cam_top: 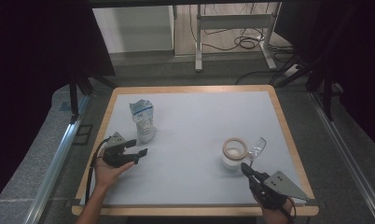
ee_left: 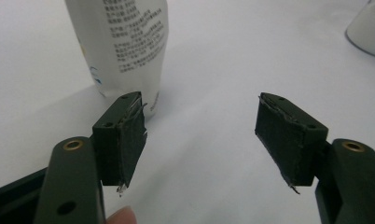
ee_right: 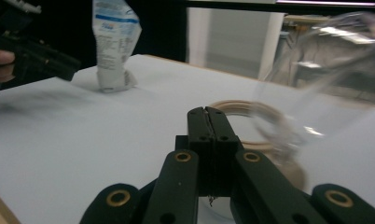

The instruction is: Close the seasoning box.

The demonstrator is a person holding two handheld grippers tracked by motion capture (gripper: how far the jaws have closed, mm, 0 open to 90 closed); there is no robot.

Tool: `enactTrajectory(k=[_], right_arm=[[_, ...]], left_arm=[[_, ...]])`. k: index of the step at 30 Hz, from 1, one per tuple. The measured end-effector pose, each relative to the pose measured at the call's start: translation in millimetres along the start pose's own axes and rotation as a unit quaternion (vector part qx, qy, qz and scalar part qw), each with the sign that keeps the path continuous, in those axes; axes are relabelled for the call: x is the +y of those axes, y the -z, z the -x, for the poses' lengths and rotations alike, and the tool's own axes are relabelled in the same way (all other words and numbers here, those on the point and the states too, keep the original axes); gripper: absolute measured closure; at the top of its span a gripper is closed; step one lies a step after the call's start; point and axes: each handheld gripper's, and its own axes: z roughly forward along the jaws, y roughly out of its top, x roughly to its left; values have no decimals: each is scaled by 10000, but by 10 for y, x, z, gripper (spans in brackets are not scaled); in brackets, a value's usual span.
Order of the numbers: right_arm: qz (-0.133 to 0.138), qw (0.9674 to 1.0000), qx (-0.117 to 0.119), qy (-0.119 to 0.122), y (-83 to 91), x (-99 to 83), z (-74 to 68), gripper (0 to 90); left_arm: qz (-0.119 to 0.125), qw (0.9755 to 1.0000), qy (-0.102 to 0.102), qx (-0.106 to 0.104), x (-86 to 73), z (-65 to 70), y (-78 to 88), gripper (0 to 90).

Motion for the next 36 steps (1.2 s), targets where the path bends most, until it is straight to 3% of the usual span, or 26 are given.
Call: enactTrajectory(k=[2,7,15,28,33,36], right_arm=[[62,9997,-173,-143,92,-2,144,900],[115,9983,-481,-300,147,6,355,900],[108,9968,-586,-527,-13,13,573,900],[136,9973,-566,-439,-133,82,565,900],[10,9984,-485,-303,-228,112,490,900],[-213,9989,-383,-173,-343,129,401,900]], left_arm=[[-17,10000,-2,45,-5,-1,-12,332],[-48,10000,-42,73,-31,23,-21,333],[-66,9997,-158,156,-38,91,-32,332],[-122,9998,-154,96,-73,133,-56,332],[-96,9998,-132,68,-61,130,-55,331],[-87,9999,-123,49,-56,131,-53,331]])
